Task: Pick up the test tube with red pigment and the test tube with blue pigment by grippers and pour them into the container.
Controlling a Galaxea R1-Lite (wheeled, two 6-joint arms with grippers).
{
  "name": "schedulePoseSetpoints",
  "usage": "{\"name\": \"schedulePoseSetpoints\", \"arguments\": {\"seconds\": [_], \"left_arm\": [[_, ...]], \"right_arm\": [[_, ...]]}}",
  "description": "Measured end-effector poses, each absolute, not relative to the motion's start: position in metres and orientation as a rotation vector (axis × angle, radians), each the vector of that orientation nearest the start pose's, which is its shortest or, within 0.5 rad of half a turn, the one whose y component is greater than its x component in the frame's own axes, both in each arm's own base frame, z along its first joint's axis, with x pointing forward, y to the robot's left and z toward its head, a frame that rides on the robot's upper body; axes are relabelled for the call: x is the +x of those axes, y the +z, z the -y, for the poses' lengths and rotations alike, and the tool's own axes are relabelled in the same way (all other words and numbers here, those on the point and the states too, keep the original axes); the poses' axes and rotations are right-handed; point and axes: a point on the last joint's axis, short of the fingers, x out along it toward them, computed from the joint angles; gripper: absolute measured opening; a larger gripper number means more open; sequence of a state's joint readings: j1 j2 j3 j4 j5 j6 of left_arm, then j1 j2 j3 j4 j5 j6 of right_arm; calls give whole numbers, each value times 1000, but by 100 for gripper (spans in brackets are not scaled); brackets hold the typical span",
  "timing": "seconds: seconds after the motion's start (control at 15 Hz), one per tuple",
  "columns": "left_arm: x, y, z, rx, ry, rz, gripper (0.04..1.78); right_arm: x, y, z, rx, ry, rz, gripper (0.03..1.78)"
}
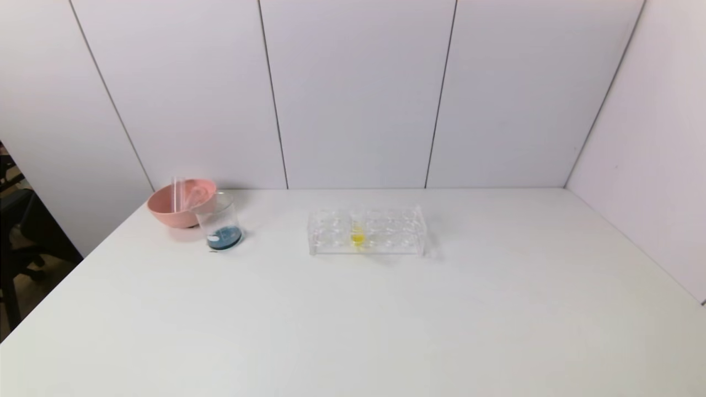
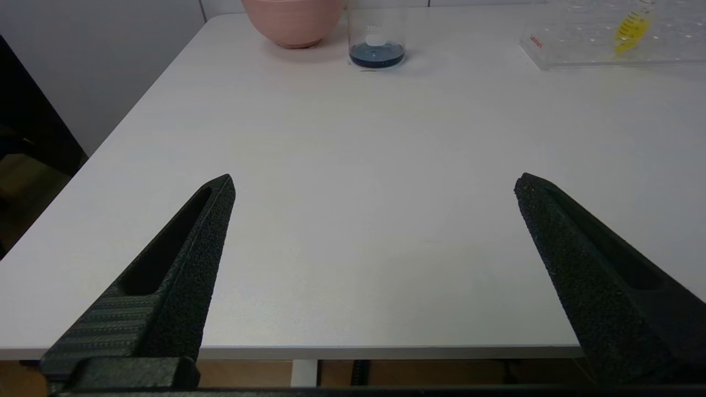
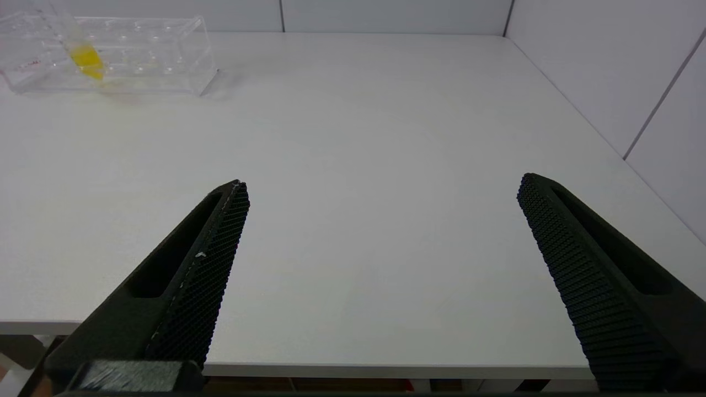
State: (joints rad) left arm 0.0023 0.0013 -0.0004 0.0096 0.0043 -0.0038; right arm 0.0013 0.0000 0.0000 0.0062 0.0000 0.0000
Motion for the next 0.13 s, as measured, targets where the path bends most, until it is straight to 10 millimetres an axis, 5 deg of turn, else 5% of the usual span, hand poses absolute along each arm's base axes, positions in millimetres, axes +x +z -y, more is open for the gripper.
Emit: {"name": "schedulePoseSetpoints", "arguments": {"seconds": [0.13], "left_arm": [[-23,74,0,-4,7,-11,177]], "right_arm": [[-23,75,0,0,1,-6,177]]}}
